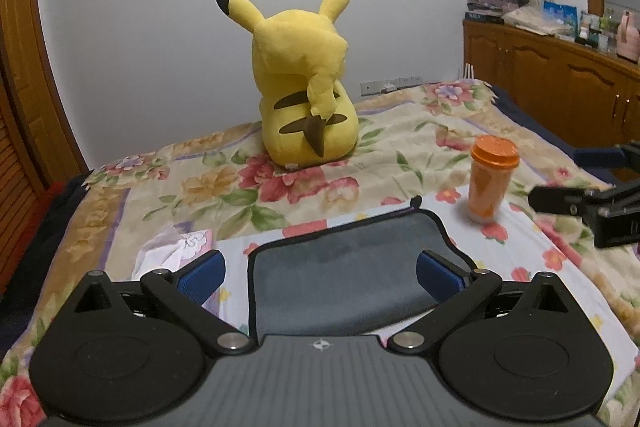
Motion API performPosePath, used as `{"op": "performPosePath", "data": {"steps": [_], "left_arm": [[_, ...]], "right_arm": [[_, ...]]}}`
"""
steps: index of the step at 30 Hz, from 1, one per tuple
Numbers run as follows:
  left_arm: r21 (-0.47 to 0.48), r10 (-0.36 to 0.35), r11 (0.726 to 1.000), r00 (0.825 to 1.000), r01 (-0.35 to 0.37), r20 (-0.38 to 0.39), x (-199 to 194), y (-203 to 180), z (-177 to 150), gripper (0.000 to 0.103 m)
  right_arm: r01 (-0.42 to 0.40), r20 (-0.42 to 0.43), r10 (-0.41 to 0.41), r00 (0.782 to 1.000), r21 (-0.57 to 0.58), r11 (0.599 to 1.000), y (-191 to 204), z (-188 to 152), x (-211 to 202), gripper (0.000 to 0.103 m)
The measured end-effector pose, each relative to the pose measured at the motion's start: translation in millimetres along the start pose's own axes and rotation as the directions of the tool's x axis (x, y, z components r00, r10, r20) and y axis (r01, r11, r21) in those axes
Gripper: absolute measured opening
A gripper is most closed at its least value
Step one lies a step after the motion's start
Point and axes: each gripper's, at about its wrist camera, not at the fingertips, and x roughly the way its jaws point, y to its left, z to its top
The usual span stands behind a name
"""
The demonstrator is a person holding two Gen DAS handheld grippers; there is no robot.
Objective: Fold towel
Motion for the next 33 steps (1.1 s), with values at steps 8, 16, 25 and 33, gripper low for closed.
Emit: {"op": "performPosePath", "data": {"steps": [8,16,25,33], "left_arm": [[-0.009,0.02,1.0,1.0,-0.02,-0.015,-23.7,-4.3,-15.4,0.103],[-0.004,0.03,1.0,0.999,-0.031,-0.032,-46.8,-8.3,-40.4,0.103],[-0.035,0.066,0.997,0.997,-0.067,-0.033,-69.6,-14.2,-60.6,0.103],[-0.085,0.055,0.995,0.998,-0.057,-0.035,-84.2,-17.9,-82.4,0.103]], "right_arm": [[0.001,0.024,-0.001,1.0,-0.001,1.0,8.0,3.8,-26.3,0.103],[0.008,0.024,-0.008,1.0,0.007,1.0,13.5,-3.6,-49.7,0.103],[0.005,0.009,-0.005,1.0,0.024,1.0,23.7,-17.7,-67.4,0.103],[0.001,-0.012,0.0,1.0,0.038,0.999,33.0,-38.7,-83.5,0.103]]}}
